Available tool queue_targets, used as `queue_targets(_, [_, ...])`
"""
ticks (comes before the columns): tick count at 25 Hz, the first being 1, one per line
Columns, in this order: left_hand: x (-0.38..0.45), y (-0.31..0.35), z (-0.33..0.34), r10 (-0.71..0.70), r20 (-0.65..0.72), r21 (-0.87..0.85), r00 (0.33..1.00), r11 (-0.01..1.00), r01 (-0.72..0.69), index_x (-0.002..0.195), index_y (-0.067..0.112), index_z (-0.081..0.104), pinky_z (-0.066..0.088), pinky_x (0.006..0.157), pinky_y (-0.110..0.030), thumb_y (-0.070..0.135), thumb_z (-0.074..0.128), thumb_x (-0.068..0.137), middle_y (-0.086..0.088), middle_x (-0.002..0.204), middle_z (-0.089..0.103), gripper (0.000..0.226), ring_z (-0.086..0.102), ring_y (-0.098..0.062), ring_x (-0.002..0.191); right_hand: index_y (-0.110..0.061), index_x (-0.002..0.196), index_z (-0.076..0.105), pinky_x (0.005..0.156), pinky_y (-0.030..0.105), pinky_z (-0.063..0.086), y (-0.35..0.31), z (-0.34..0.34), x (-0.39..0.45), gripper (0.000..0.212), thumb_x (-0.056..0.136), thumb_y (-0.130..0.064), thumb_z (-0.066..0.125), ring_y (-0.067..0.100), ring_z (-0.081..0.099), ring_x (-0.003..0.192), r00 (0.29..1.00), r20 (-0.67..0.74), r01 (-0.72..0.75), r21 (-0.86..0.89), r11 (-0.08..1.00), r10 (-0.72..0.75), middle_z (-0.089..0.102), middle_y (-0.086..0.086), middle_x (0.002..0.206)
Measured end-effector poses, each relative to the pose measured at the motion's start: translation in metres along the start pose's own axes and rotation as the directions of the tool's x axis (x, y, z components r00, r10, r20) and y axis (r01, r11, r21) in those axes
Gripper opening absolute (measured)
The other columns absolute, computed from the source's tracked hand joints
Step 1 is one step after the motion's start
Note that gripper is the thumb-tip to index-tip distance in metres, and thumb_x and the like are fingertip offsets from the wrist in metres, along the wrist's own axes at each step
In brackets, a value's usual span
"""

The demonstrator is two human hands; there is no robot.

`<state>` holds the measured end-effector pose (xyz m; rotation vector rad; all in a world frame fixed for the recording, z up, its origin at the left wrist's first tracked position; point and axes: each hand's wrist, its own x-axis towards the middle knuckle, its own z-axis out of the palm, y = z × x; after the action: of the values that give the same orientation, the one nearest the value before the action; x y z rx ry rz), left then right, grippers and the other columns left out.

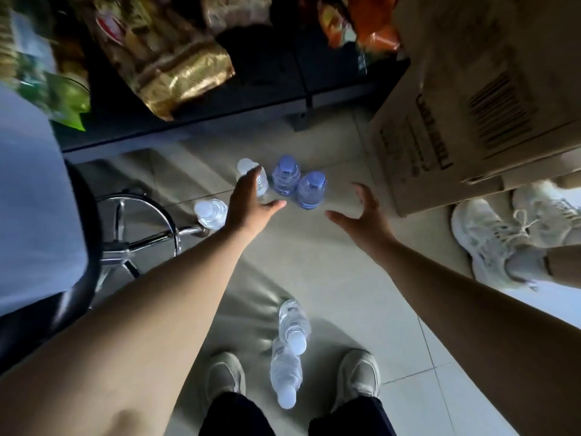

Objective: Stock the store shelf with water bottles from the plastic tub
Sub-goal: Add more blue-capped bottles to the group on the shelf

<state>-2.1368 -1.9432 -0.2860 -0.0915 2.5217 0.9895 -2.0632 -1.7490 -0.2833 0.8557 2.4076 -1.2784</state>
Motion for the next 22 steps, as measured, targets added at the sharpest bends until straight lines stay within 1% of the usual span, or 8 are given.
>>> queue_targets(4, [0.045,-0.009,0.027,0.103,0.011,-0.01,0.995,0.995,-0.103,0.142,0.01,0.034,0.022,0.09,-0.005,0.017,0.078,0.074,-0.006,0.145,0.041,0.082,0.039,-0.018,0.133,-0.021,0.138,0.04,0.092,0.02,0.033,0.015,0.037,0.05,0.077,0.072,-0.026,0.08,0.017,0.045,0.125,0.997,0.043,0.064,0.037,0.997,-0.065,0.045,0.002,0.139])
queue_targets(6, [0.058,-0.009,0.035,0.136,0.051,-0.019,0.989,0.991,-0.136,0.141,0.01,0.035,0.022,0.082,0.002,0.011,0.077,0.074,-0.004,0.142,0.045,0.08,0.042,-0.013,0.126,-0.021,0.137,0.041,0.088,0.015,0.034,0.018,0.048,0.066,0.077,0.071,-0.021,0.08,0.012,0.046,0.117,0.992,0.078,0.093,0.056,0.994,-0.097,0.048,-0.001,0.135])
queue_targets(9, [0.07,-0.012,0.044,0.152,0.075,-0.034,0.986,0.988,-0.15,0.139,0.012,0.037,0.029,0.083,-0.005,0.01,0.078,0.073,-0.002,0.136,0.051,0.078,0.048,-0.012,0.119,-0.017,0.133,0.046,0.069,-0.005,0.033,0.022,0.054,0.079,0.072,0.07,-0.012,0.08,0.005,0.047,0.102,0.985,0.117,0.116,0.11,0.987,-0.129,0.052,-0.006,0.12])
queue_targets(11, [0.078,-0.016,0.051,0.143,0.064,-0.057,0.988,0.989,-0.14,0.136,0.012,0.041,0.033,0.084,-0.011,0.009,0.077,0.073,-0.002,0.131,0.055,0.073,0.051,-0.012,0.112,-0.017,0.131,0.047,0.067,-0.007,0.033,0.026,0.058,0.088,0.072,0.068,-0.009,0.081,0.005,0.049,0.099,0.982,0.126,0.123,0.122,0.985,-0.139,0.054,-0.005,0.117])
queue_targets(14, [0.09,-0.02,0.06,0.139,0.033,-0.105,0.99,0.985,-0.135,0.13,0.01,0.048,0.036,0.085,-0.014,0.006,0.071,0.076,-0.003,0.126,0.059,0.059,0.055,-0.017,0.112,-0.017,0.128,0.049,0.069,-0.001,0.04,0.029,0.064,0.102,0.072,0.065,-0.005,0.081,0.006,0.054,0.095,0.978,0.138,0.143,0.109,0.984,-0.157,0.056,-0.003,0.115])
queue_targets(17, [0.098,-0.018,0.067,0.122,0.025,-0.148,0.992,0.982,-0.117,0.128,0.012,0.05,0.037,0.079,-0.005,0.006,0.067,0.08,0.002,0.119,0.059,0.052,0.053,-0.01,0.105,-0.018,0.127,0.049,0.083,0.021,0.046,0.034,0.067,0.114,0.071,0.064,-0.008,0.081,0.015,0.056,0.103,0.973,0.14,0.183,0.04,0.982,-0.186,0.058,-0.002,0.117])
queue_targets(19, [0.1,-0.018,0.071,0.118,0.024,-0.16,0.993,0.981,-0.113,0.127,0.013,0.05,0.036,0.074,-0.002,0.008,0.067,0.081,0.005,0.115,0.058,0.049,0.05,-0.005,0.101,-0.023,0.129,0.048,0.081,0.021,0.041,0.037,0.066,0.118,0.072,0.066,-0.012,0.08,0.014,0.055,0.101,0.973,0.15,0.178,0.012,0.984,-0.178,0.057,-0.008,0.112])
queue_targets(22, [0.104,-0.023,0.075,0.137,0.012,-0.157,0.99,0.979,-0.133,0.126,0.013,0.05,0.035,0.082,-0.01,0.01,0.068,0.081,0.0,0.121,0.06,0.048,0.051,-0.007,0.103,-0.025,0.131,0.047,0.082,0.022,0.043,0.041,0.064,0.124,0.072,0.067,-0.015,0.08,0.013,0.056,0.101,0.965,0.169,0.199,0.014,0.98,-0.199,0.06,-0.006,0.116])
